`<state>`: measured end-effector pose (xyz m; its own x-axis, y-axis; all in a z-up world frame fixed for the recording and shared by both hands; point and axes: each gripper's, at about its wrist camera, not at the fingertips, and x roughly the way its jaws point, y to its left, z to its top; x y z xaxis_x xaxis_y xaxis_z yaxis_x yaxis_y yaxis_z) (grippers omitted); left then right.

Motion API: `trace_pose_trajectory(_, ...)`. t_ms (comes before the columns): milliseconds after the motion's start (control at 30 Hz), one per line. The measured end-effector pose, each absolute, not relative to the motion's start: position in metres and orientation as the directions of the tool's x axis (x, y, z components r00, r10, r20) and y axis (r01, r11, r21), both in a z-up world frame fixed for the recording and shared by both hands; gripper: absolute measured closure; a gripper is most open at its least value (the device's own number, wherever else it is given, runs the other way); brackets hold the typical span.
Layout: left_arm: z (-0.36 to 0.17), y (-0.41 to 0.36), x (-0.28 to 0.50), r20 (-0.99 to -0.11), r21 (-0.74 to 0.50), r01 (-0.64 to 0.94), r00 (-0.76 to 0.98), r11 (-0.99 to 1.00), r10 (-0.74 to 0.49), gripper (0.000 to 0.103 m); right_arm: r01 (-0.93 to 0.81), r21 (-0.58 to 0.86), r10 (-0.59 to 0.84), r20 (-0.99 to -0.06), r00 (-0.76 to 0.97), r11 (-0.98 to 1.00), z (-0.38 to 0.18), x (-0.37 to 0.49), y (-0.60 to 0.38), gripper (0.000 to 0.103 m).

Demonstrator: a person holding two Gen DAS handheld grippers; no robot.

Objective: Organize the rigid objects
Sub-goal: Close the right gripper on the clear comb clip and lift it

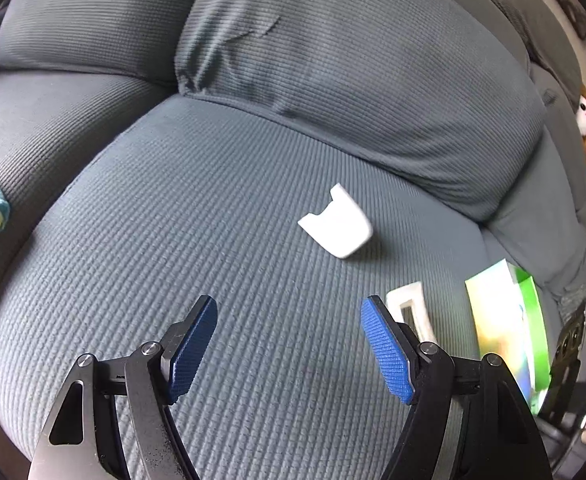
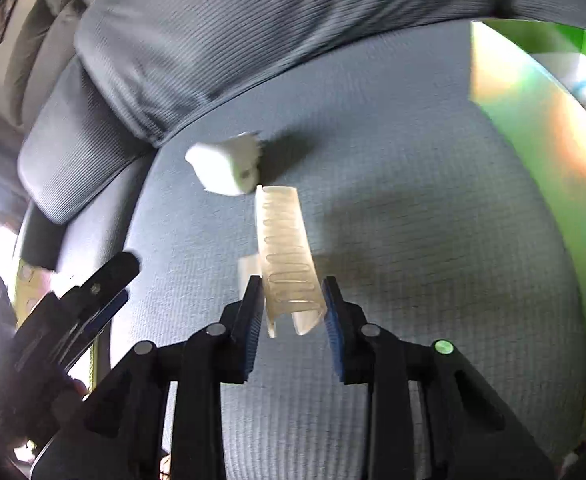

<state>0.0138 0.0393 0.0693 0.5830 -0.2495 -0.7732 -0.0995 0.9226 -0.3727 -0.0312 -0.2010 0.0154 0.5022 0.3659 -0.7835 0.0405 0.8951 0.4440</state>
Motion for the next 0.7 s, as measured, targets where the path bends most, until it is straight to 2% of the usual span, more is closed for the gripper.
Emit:
trace_pose_trajectory(100, 0.070, 0.032, 0.014, -0.774, -0.370, -0.077, 0.577, 0.926, -0.261, 0.028, 0.068, 0.423, 0.335, -0.796, 0.504, 0.903, 0.014, -0.025, -0.211, 0.067)
trace_pose_trajectory(167, 0.069, 0.026, 0.014, -0.772, -0.380, -0.051, 0.567, 0.924, -0.286, 0.028, 0.080, 0.401, 0.305, -0.798, 0.520, 0.913, 0.016, -0.025, -0.222, 0.055)
trace_pose_trajectory(267, 0.067, 0.016, 0.014, -0.775, -0.391, -0.007, 0.542, 0.920, -0.325, 0.028, 0.091, 0.398, 0.286, -0.783, 0.552, 0.913, 0.021, -0.022, -0.233, 0.046)
trace_pose_trajectory(500, 0.057, -0.019, 0.015, -0.778, -0.423, 0.096, 0.471, 0.901, -0.416, 0.028, 0.009, 0.455, 0.381, -0.755, 0.533, 0.890, 0.027, -0.011, -0.235, 0.045)
trace_pose_trajectory(667, 0.045, -0.043, 0.025, -0.741, -0.517, 0.190, 0.389, 0.835, -0.547, 0.028, -0.005, 0.542, 0.478, -0.738, 0.476, 0.840, 0.018, 0.002, -0.229, 0.045)
trace_pose_trajectory(700, 0.044, -0.045, 0.027, -0.738, -0.518, 0.199, 0.387, 0.832, -0.553, 0.033, -0.005, 0.553, 0.492, -0.736, 0.464, 0.833, 0.016, 0.003, -0.228, 0.045)
